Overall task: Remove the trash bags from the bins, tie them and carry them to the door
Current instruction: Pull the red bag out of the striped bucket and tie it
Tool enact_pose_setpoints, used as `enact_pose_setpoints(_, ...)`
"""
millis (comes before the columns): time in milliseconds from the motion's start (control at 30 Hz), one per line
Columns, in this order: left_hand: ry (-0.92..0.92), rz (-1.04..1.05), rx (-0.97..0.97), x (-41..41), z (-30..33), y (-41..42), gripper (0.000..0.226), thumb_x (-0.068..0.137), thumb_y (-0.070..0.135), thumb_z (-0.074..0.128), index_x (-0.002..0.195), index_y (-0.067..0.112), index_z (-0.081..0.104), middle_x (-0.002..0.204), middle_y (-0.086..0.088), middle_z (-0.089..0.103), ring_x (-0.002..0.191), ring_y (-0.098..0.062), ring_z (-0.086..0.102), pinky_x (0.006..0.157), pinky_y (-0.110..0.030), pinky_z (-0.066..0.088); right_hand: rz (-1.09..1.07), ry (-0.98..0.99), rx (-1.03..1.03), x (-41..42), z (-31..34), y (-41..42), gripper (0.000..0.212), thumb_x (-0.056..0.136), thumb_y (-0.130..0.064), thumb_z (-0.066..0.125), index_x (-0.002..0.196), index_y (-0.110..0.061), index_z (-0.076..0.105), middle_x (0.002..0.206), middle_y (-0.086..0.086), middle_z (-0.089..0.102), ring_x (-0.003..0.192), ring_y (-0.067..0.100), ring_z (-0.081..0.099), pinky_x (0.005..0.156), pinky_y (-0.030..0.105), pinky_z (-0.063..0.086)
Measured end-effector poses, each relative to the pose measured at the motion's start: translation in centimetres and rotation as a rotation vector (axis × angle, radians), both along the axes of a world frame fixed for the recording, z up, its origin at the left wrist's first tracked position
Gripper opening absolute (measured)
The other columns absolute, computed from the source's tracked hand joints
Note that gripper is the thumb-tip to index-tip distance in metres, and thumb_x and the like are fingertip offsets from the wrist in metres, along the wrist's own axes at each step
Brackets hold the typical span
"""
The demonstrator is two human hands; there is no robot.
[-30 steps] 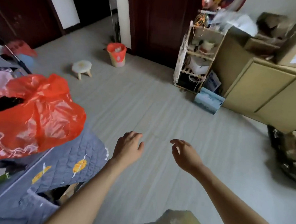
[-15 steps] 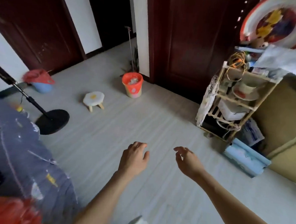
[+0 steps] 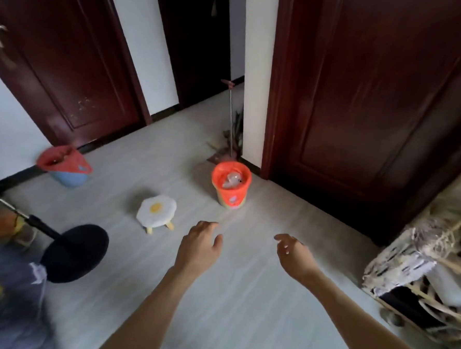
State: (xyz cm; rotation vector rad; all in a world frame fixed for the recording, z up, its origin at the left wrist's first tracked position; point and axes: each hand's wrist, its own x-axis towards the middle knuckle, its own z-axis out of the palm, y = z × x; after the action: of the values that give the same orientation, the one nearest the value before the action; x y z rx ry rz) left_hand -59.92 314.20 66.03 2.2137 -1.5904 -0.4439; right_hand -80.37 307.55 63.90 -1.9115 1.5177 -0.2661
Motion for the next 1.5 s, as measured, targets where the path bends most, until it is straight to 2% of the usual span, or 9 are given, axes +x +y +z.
enact_pose_setpoints(400,-0.003,-0.019,0.077,20.1,-2.6,-34.0,0.032,0.091,0.022,0.047,0.121,0.014,0.053,0.125,-0.007,0.054,0.118,-0.024,0.051,0.097,-0.036,0.042,-0.067,-0.072,0.062,21.3,-3.0,-34.6,0.034,0.093,-0.011,0.038,0.123,-0.015,0.053,0.124,0.014,0.06,0.112,0.031,0.055,0.088,0.028,0.042)
enact_pose_setpoints(500,0.007,-0.034,0.13,24.7,-1.5,-43.0,0.032,0.092,0.024,0.046,0.121,0.014,0.054,0.124,-0.01,0.055,0.117,-0.026,0.052,0.096,-0.036,0.043,-0.09,-0.037,0.095,25.6,-2.7,-43.3,0.034,0.091,-0.007,0.038,0.12,-0.007,0.054,0.122,0.018,0.06,0.112,0.036,0.055,0.092,0.034,0.044)
enact_pose_setpoints(667,0.069,-0.103,0.096,31.0,-0.1,-54.8,0.066,0.077,0.048,0.026,0.124,0.011,0.054,0.124,-0.009,0.057,0.117,-0.024,0.053,0.1,-0.03,0.039,-0.146,0.01,0.141,32.0,-2.9,-55.2,0.034,0.093,-0.008,0.035,0.123,-0.009,0.051,0.126,0.016,0.057,0.115,0.032,0.054,0.095,0.035,0.043)
enact_pose_setpoints(767,0.064,-0.176,0.118,34.7,-1.2,-62.0,0.061,0.076,0.039,0.031,0.124,0.01,0.054,0.125,-0.011,0.058,0.118,-0.024,0.052,0.099,-0.029,0.038,-0.246,0.005,0.178,34.9,-3.7,-61.0,0.035,0.092,-0.012,0.037,0.122,-0.014,0.054,0.126,0.016,0.058,0.117,0.034,0.054,0.095,0.032,0.041)
enact_pose_setpoints(900,0.051,-0.325,0.142,38.1,-3.0,-72.3,0.038,0.09,0.025,0.047,0.125,0.01,0.053,0.126,-0.012,0.057,0.118,-0.025,0.052,0.099,-0.031,0.039,-0.407,-0.052,0.157,38.0,-5.6,-66.4,0.035,0.091,-0.009,0.04,0.123,-0.011,0.054,0.127,0.015,0.058,0.118,0.033,0.053,0.095,0.03,0.04)
enact_pose_setpoints(1067,-0.013,-0.713,0.221,39.2,-6.5,-84.7,0.035,0.093,0.022,0.046,0.125,0.01,0.052,0.128,-0.008,0.055,0.12,-0.021,0.05,0.1,-0.027,0.035,-0.762,-0.121,0.192,41.3,-9.2,-71.0,0.035,0.092,-0.009,0.038,0.123,-0.011,0.054,0.124,0.018,0.059,0.114,0.035,0.055,0.089,0.031,0.042)
enact_pose_setpoints(1233,-0.034,-0.975,0.374,38.6,-12.0,-89.9,0.034,0.091,0.019,0.048,0.124,0.008,0.053,0.128,-0.009,0.056,0.12,-0.021,0.051,0.101,-0.027,0.035,-1.12,-0.149,0.308,43.1,-13.3,-70.4,0.035,0.09,-0.005,0.04,0.122,-0.008,0.054,0.119,0.021,0.062,0.11,0.036,0.057,0.087,0.032,0.043)
enact_pose_setpoints(1333,0.017,-0.976,0.467,38.4,-15.8,-90.7,0.035,0.09,0.015,0.049,0.124,0.005,0.052,0.127,-0.013,0.055,0.119,-0.025,0.052,0.101,-0.031,0.037,-1.21,-0.159,0.32,43.6,-15.9,-69.6,0.035,0.089,-0.003,0.041,0.121,-0.006,0.054,0.117,0.021,0.063,0.108,0.035,0.058,0.085,0.032,0.043)
enact_pose_setpoints(1500,0.087,-0.929,0.552,36.8,-28.8,-90.3,0.034,0.087,0.01,0.053,0.12,0.003,0.055,0.122,-0.017,0.057,0.114,-0.029,0.055,0.098,-0.035,0.042,-1.329,-0.139,0.38,42.9,-28.5,-68.1,0.038,0.087,0.001,0.04,0.122,-0.004,0.053,0.118,0.023,0.061,0.109,0.035,0.057,0.086,0.032,0.043)
